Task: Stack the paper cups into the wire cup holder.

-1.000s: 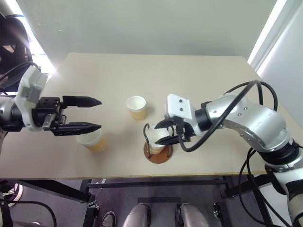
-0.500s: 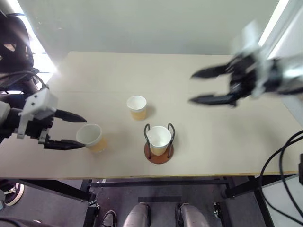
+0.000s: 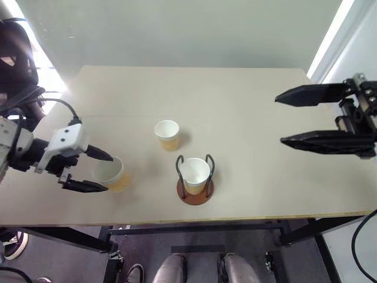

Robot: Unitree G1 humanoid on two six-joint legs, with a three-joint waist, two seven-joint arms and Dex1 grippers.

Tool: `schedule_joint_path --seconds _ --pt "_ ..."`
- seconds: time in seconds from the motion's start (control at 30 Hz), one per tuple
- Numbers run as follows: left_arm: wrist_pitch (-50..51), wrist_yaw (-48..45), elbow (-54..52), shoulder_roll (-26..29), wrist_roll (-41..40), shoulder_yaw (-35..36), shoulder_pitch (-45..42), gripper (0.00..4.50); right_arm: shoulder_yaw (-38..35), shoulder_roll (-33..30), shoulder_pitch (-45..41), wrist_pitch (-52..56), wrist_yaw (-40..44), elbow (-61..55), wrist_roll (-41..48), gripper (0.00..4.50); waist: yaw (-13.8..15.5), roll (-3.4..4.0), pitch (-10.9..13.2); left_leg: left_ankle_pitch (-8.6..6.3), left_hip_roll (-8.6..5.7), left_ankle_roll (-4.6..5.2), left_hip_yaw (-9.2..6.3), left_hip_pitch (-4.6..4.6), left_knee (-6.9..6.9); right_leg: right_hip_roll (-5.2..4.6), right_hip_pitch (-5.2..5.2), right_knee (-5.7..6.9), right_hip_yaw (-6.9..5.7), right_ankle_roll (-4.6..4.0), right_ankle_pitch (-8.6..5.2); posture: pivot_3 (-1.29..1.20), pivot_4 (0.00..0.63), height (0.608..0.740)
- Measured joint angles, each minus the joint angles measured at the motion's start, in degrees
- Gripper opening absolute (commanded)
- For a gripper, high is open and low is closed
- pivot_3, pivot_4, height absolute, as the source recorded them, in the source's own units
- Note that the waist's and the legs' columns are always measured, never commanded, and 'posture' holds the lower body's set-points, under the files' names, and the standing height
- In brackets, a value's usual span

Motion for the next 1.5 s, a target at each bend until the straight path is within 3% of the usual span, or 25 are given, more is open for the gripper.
schedule_joint_path --seconds 0.47,0.6,0.93,1.13,1.3,1.5 --pt "-5.87 -0.04 5.23 -4.71 7.65 -4.51 -1.36 4.50 -3.76 -2.47 11.61 -5.57 -5.59 -5.11 4.35 3.40 0.05 -0.02 -0.03 0.12 -0.02 0.13 -0.01 0.00 0.06 -0.01 0.03 0.08 -0.01 0.06 0.04 0.00 0.150 0.740" --pt "-7.05 -0.05 6.31 -7.02 11.21 -4.65 -1.36 3.63 -3.75 -4.12 15.70 -6.29 -5.62 -5.95 3.83 3.44 0.08 -0.03 -0.03 0.22 -0.02 0.29 -0.01 -0.04 0.10 -0.01 0.04 0.06 -0.02 0.09 0.06 0.00 0.150 0.740" --pt "-6.71 -0.06 6.01 -7.09 10.98 -4.68 -2.08 0.03 -3.49 -6.23 22.87 -10.19 -4.56 -7.82 -1.97 3.44 0.15 -0.03 -0.03 0.22 -0.02 0.25 0.00 -0.04 0.11 -0.01 0.08 0.03 -0.02 0.30 0.18 0.00 0.150 0.740" --pt "-4.43 -0.16 3.14 -5.38 5.21 -7.90 -5.97 0.01 -4.86 -6.78 24.10 -10.80 -3.60 -7.87 -0.53 3.44 0.17 -0.06 -0.03 0.24 -0.02 0.23 0.00 -0.11 0.14 -0.01 0.13 -0.06 -0.02 0.40 0.25 0.00 0.150 0.740" --pt "-0.37 -0.24 0.00 -2.66 -7.03 -12.31 -20.20 0.01 -7.27 -7.57 28.33 -11.75 -1.56 -8.45 -2.00 3.44 0.73 -0.04 -0.04 0.23 -0.16 0.28 -0.03 -0.14 0.16 -0.06 0.25 -0.27 0.00 0.47 0.29 0.00 0.150 0.740" --pt "2.06 -0.31 0.74 -8.21 -19.52 -20.80 -39.41 0.01 -11.02 -8.58 33.51 -12.47 -0.16 -9.75 -5.43 3.44 0.91 0.01 -0.02 0.22 -0.28 0.38 0.02 -0.15 0.19 -0.19 0.32 -0.33 0.05 0.79 0.30 0.00 0.150 0.740"
